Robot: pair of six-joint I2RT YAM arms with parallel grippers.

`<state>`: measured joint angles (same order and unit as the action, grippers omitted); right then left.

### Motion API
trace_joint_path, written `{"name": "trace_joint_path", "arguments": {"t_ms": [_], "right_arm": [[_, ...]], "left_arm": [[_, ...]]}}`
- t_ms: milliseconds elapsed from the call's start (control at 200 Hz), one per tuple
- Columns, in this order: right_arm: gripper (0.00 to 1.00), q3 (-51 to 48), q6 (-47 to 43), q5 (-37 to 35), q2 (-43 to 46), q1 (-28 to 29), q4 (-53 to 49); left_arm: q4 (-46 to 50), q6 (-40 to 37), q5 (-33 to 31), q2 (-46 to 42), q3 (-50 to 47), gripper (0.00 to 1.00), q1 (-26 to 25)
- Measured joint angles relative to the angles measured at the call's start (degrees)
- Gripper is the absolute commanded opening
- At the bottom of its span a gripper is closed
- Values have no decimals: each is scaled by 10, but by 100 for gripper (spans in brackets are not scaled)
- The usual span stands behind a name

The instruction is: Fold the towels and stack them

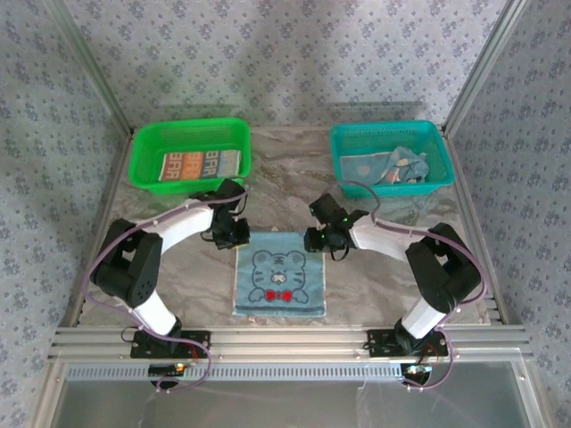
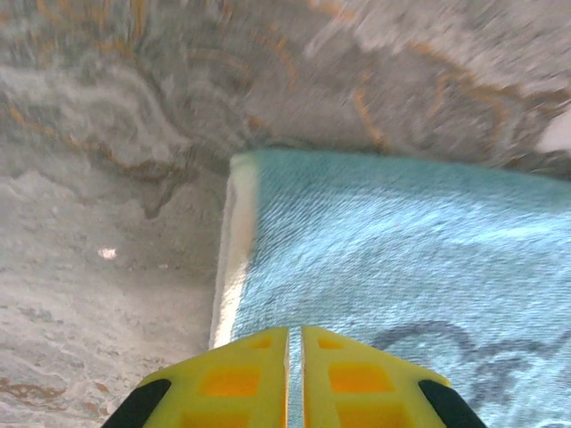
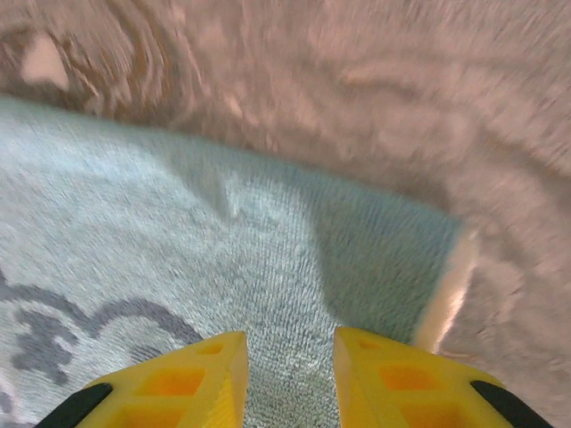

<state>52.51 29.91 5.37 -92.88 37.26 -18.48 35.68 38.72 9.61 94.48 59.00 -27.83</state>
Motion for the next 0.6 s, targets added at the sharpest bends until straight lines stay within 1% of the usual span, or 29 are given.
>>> {"name": "trace_joint_path", "arguments": {"t_ms": [110,295,450,600], "right_arm": [[33,24,-8,5,8,-21,-8],[34,31,-10,7,9,-59,-19],[34,34,-13,14,-7,-85,-22],[34,35,-19,21,-30,-94,-21]], "left_arm": [[2,-15,-3,0,25,14,16],[5,-47,-16,25,52,24,31],[8,-63,-16,54,54,25,31],[8,-73,-17,65,54,24,31]]}}
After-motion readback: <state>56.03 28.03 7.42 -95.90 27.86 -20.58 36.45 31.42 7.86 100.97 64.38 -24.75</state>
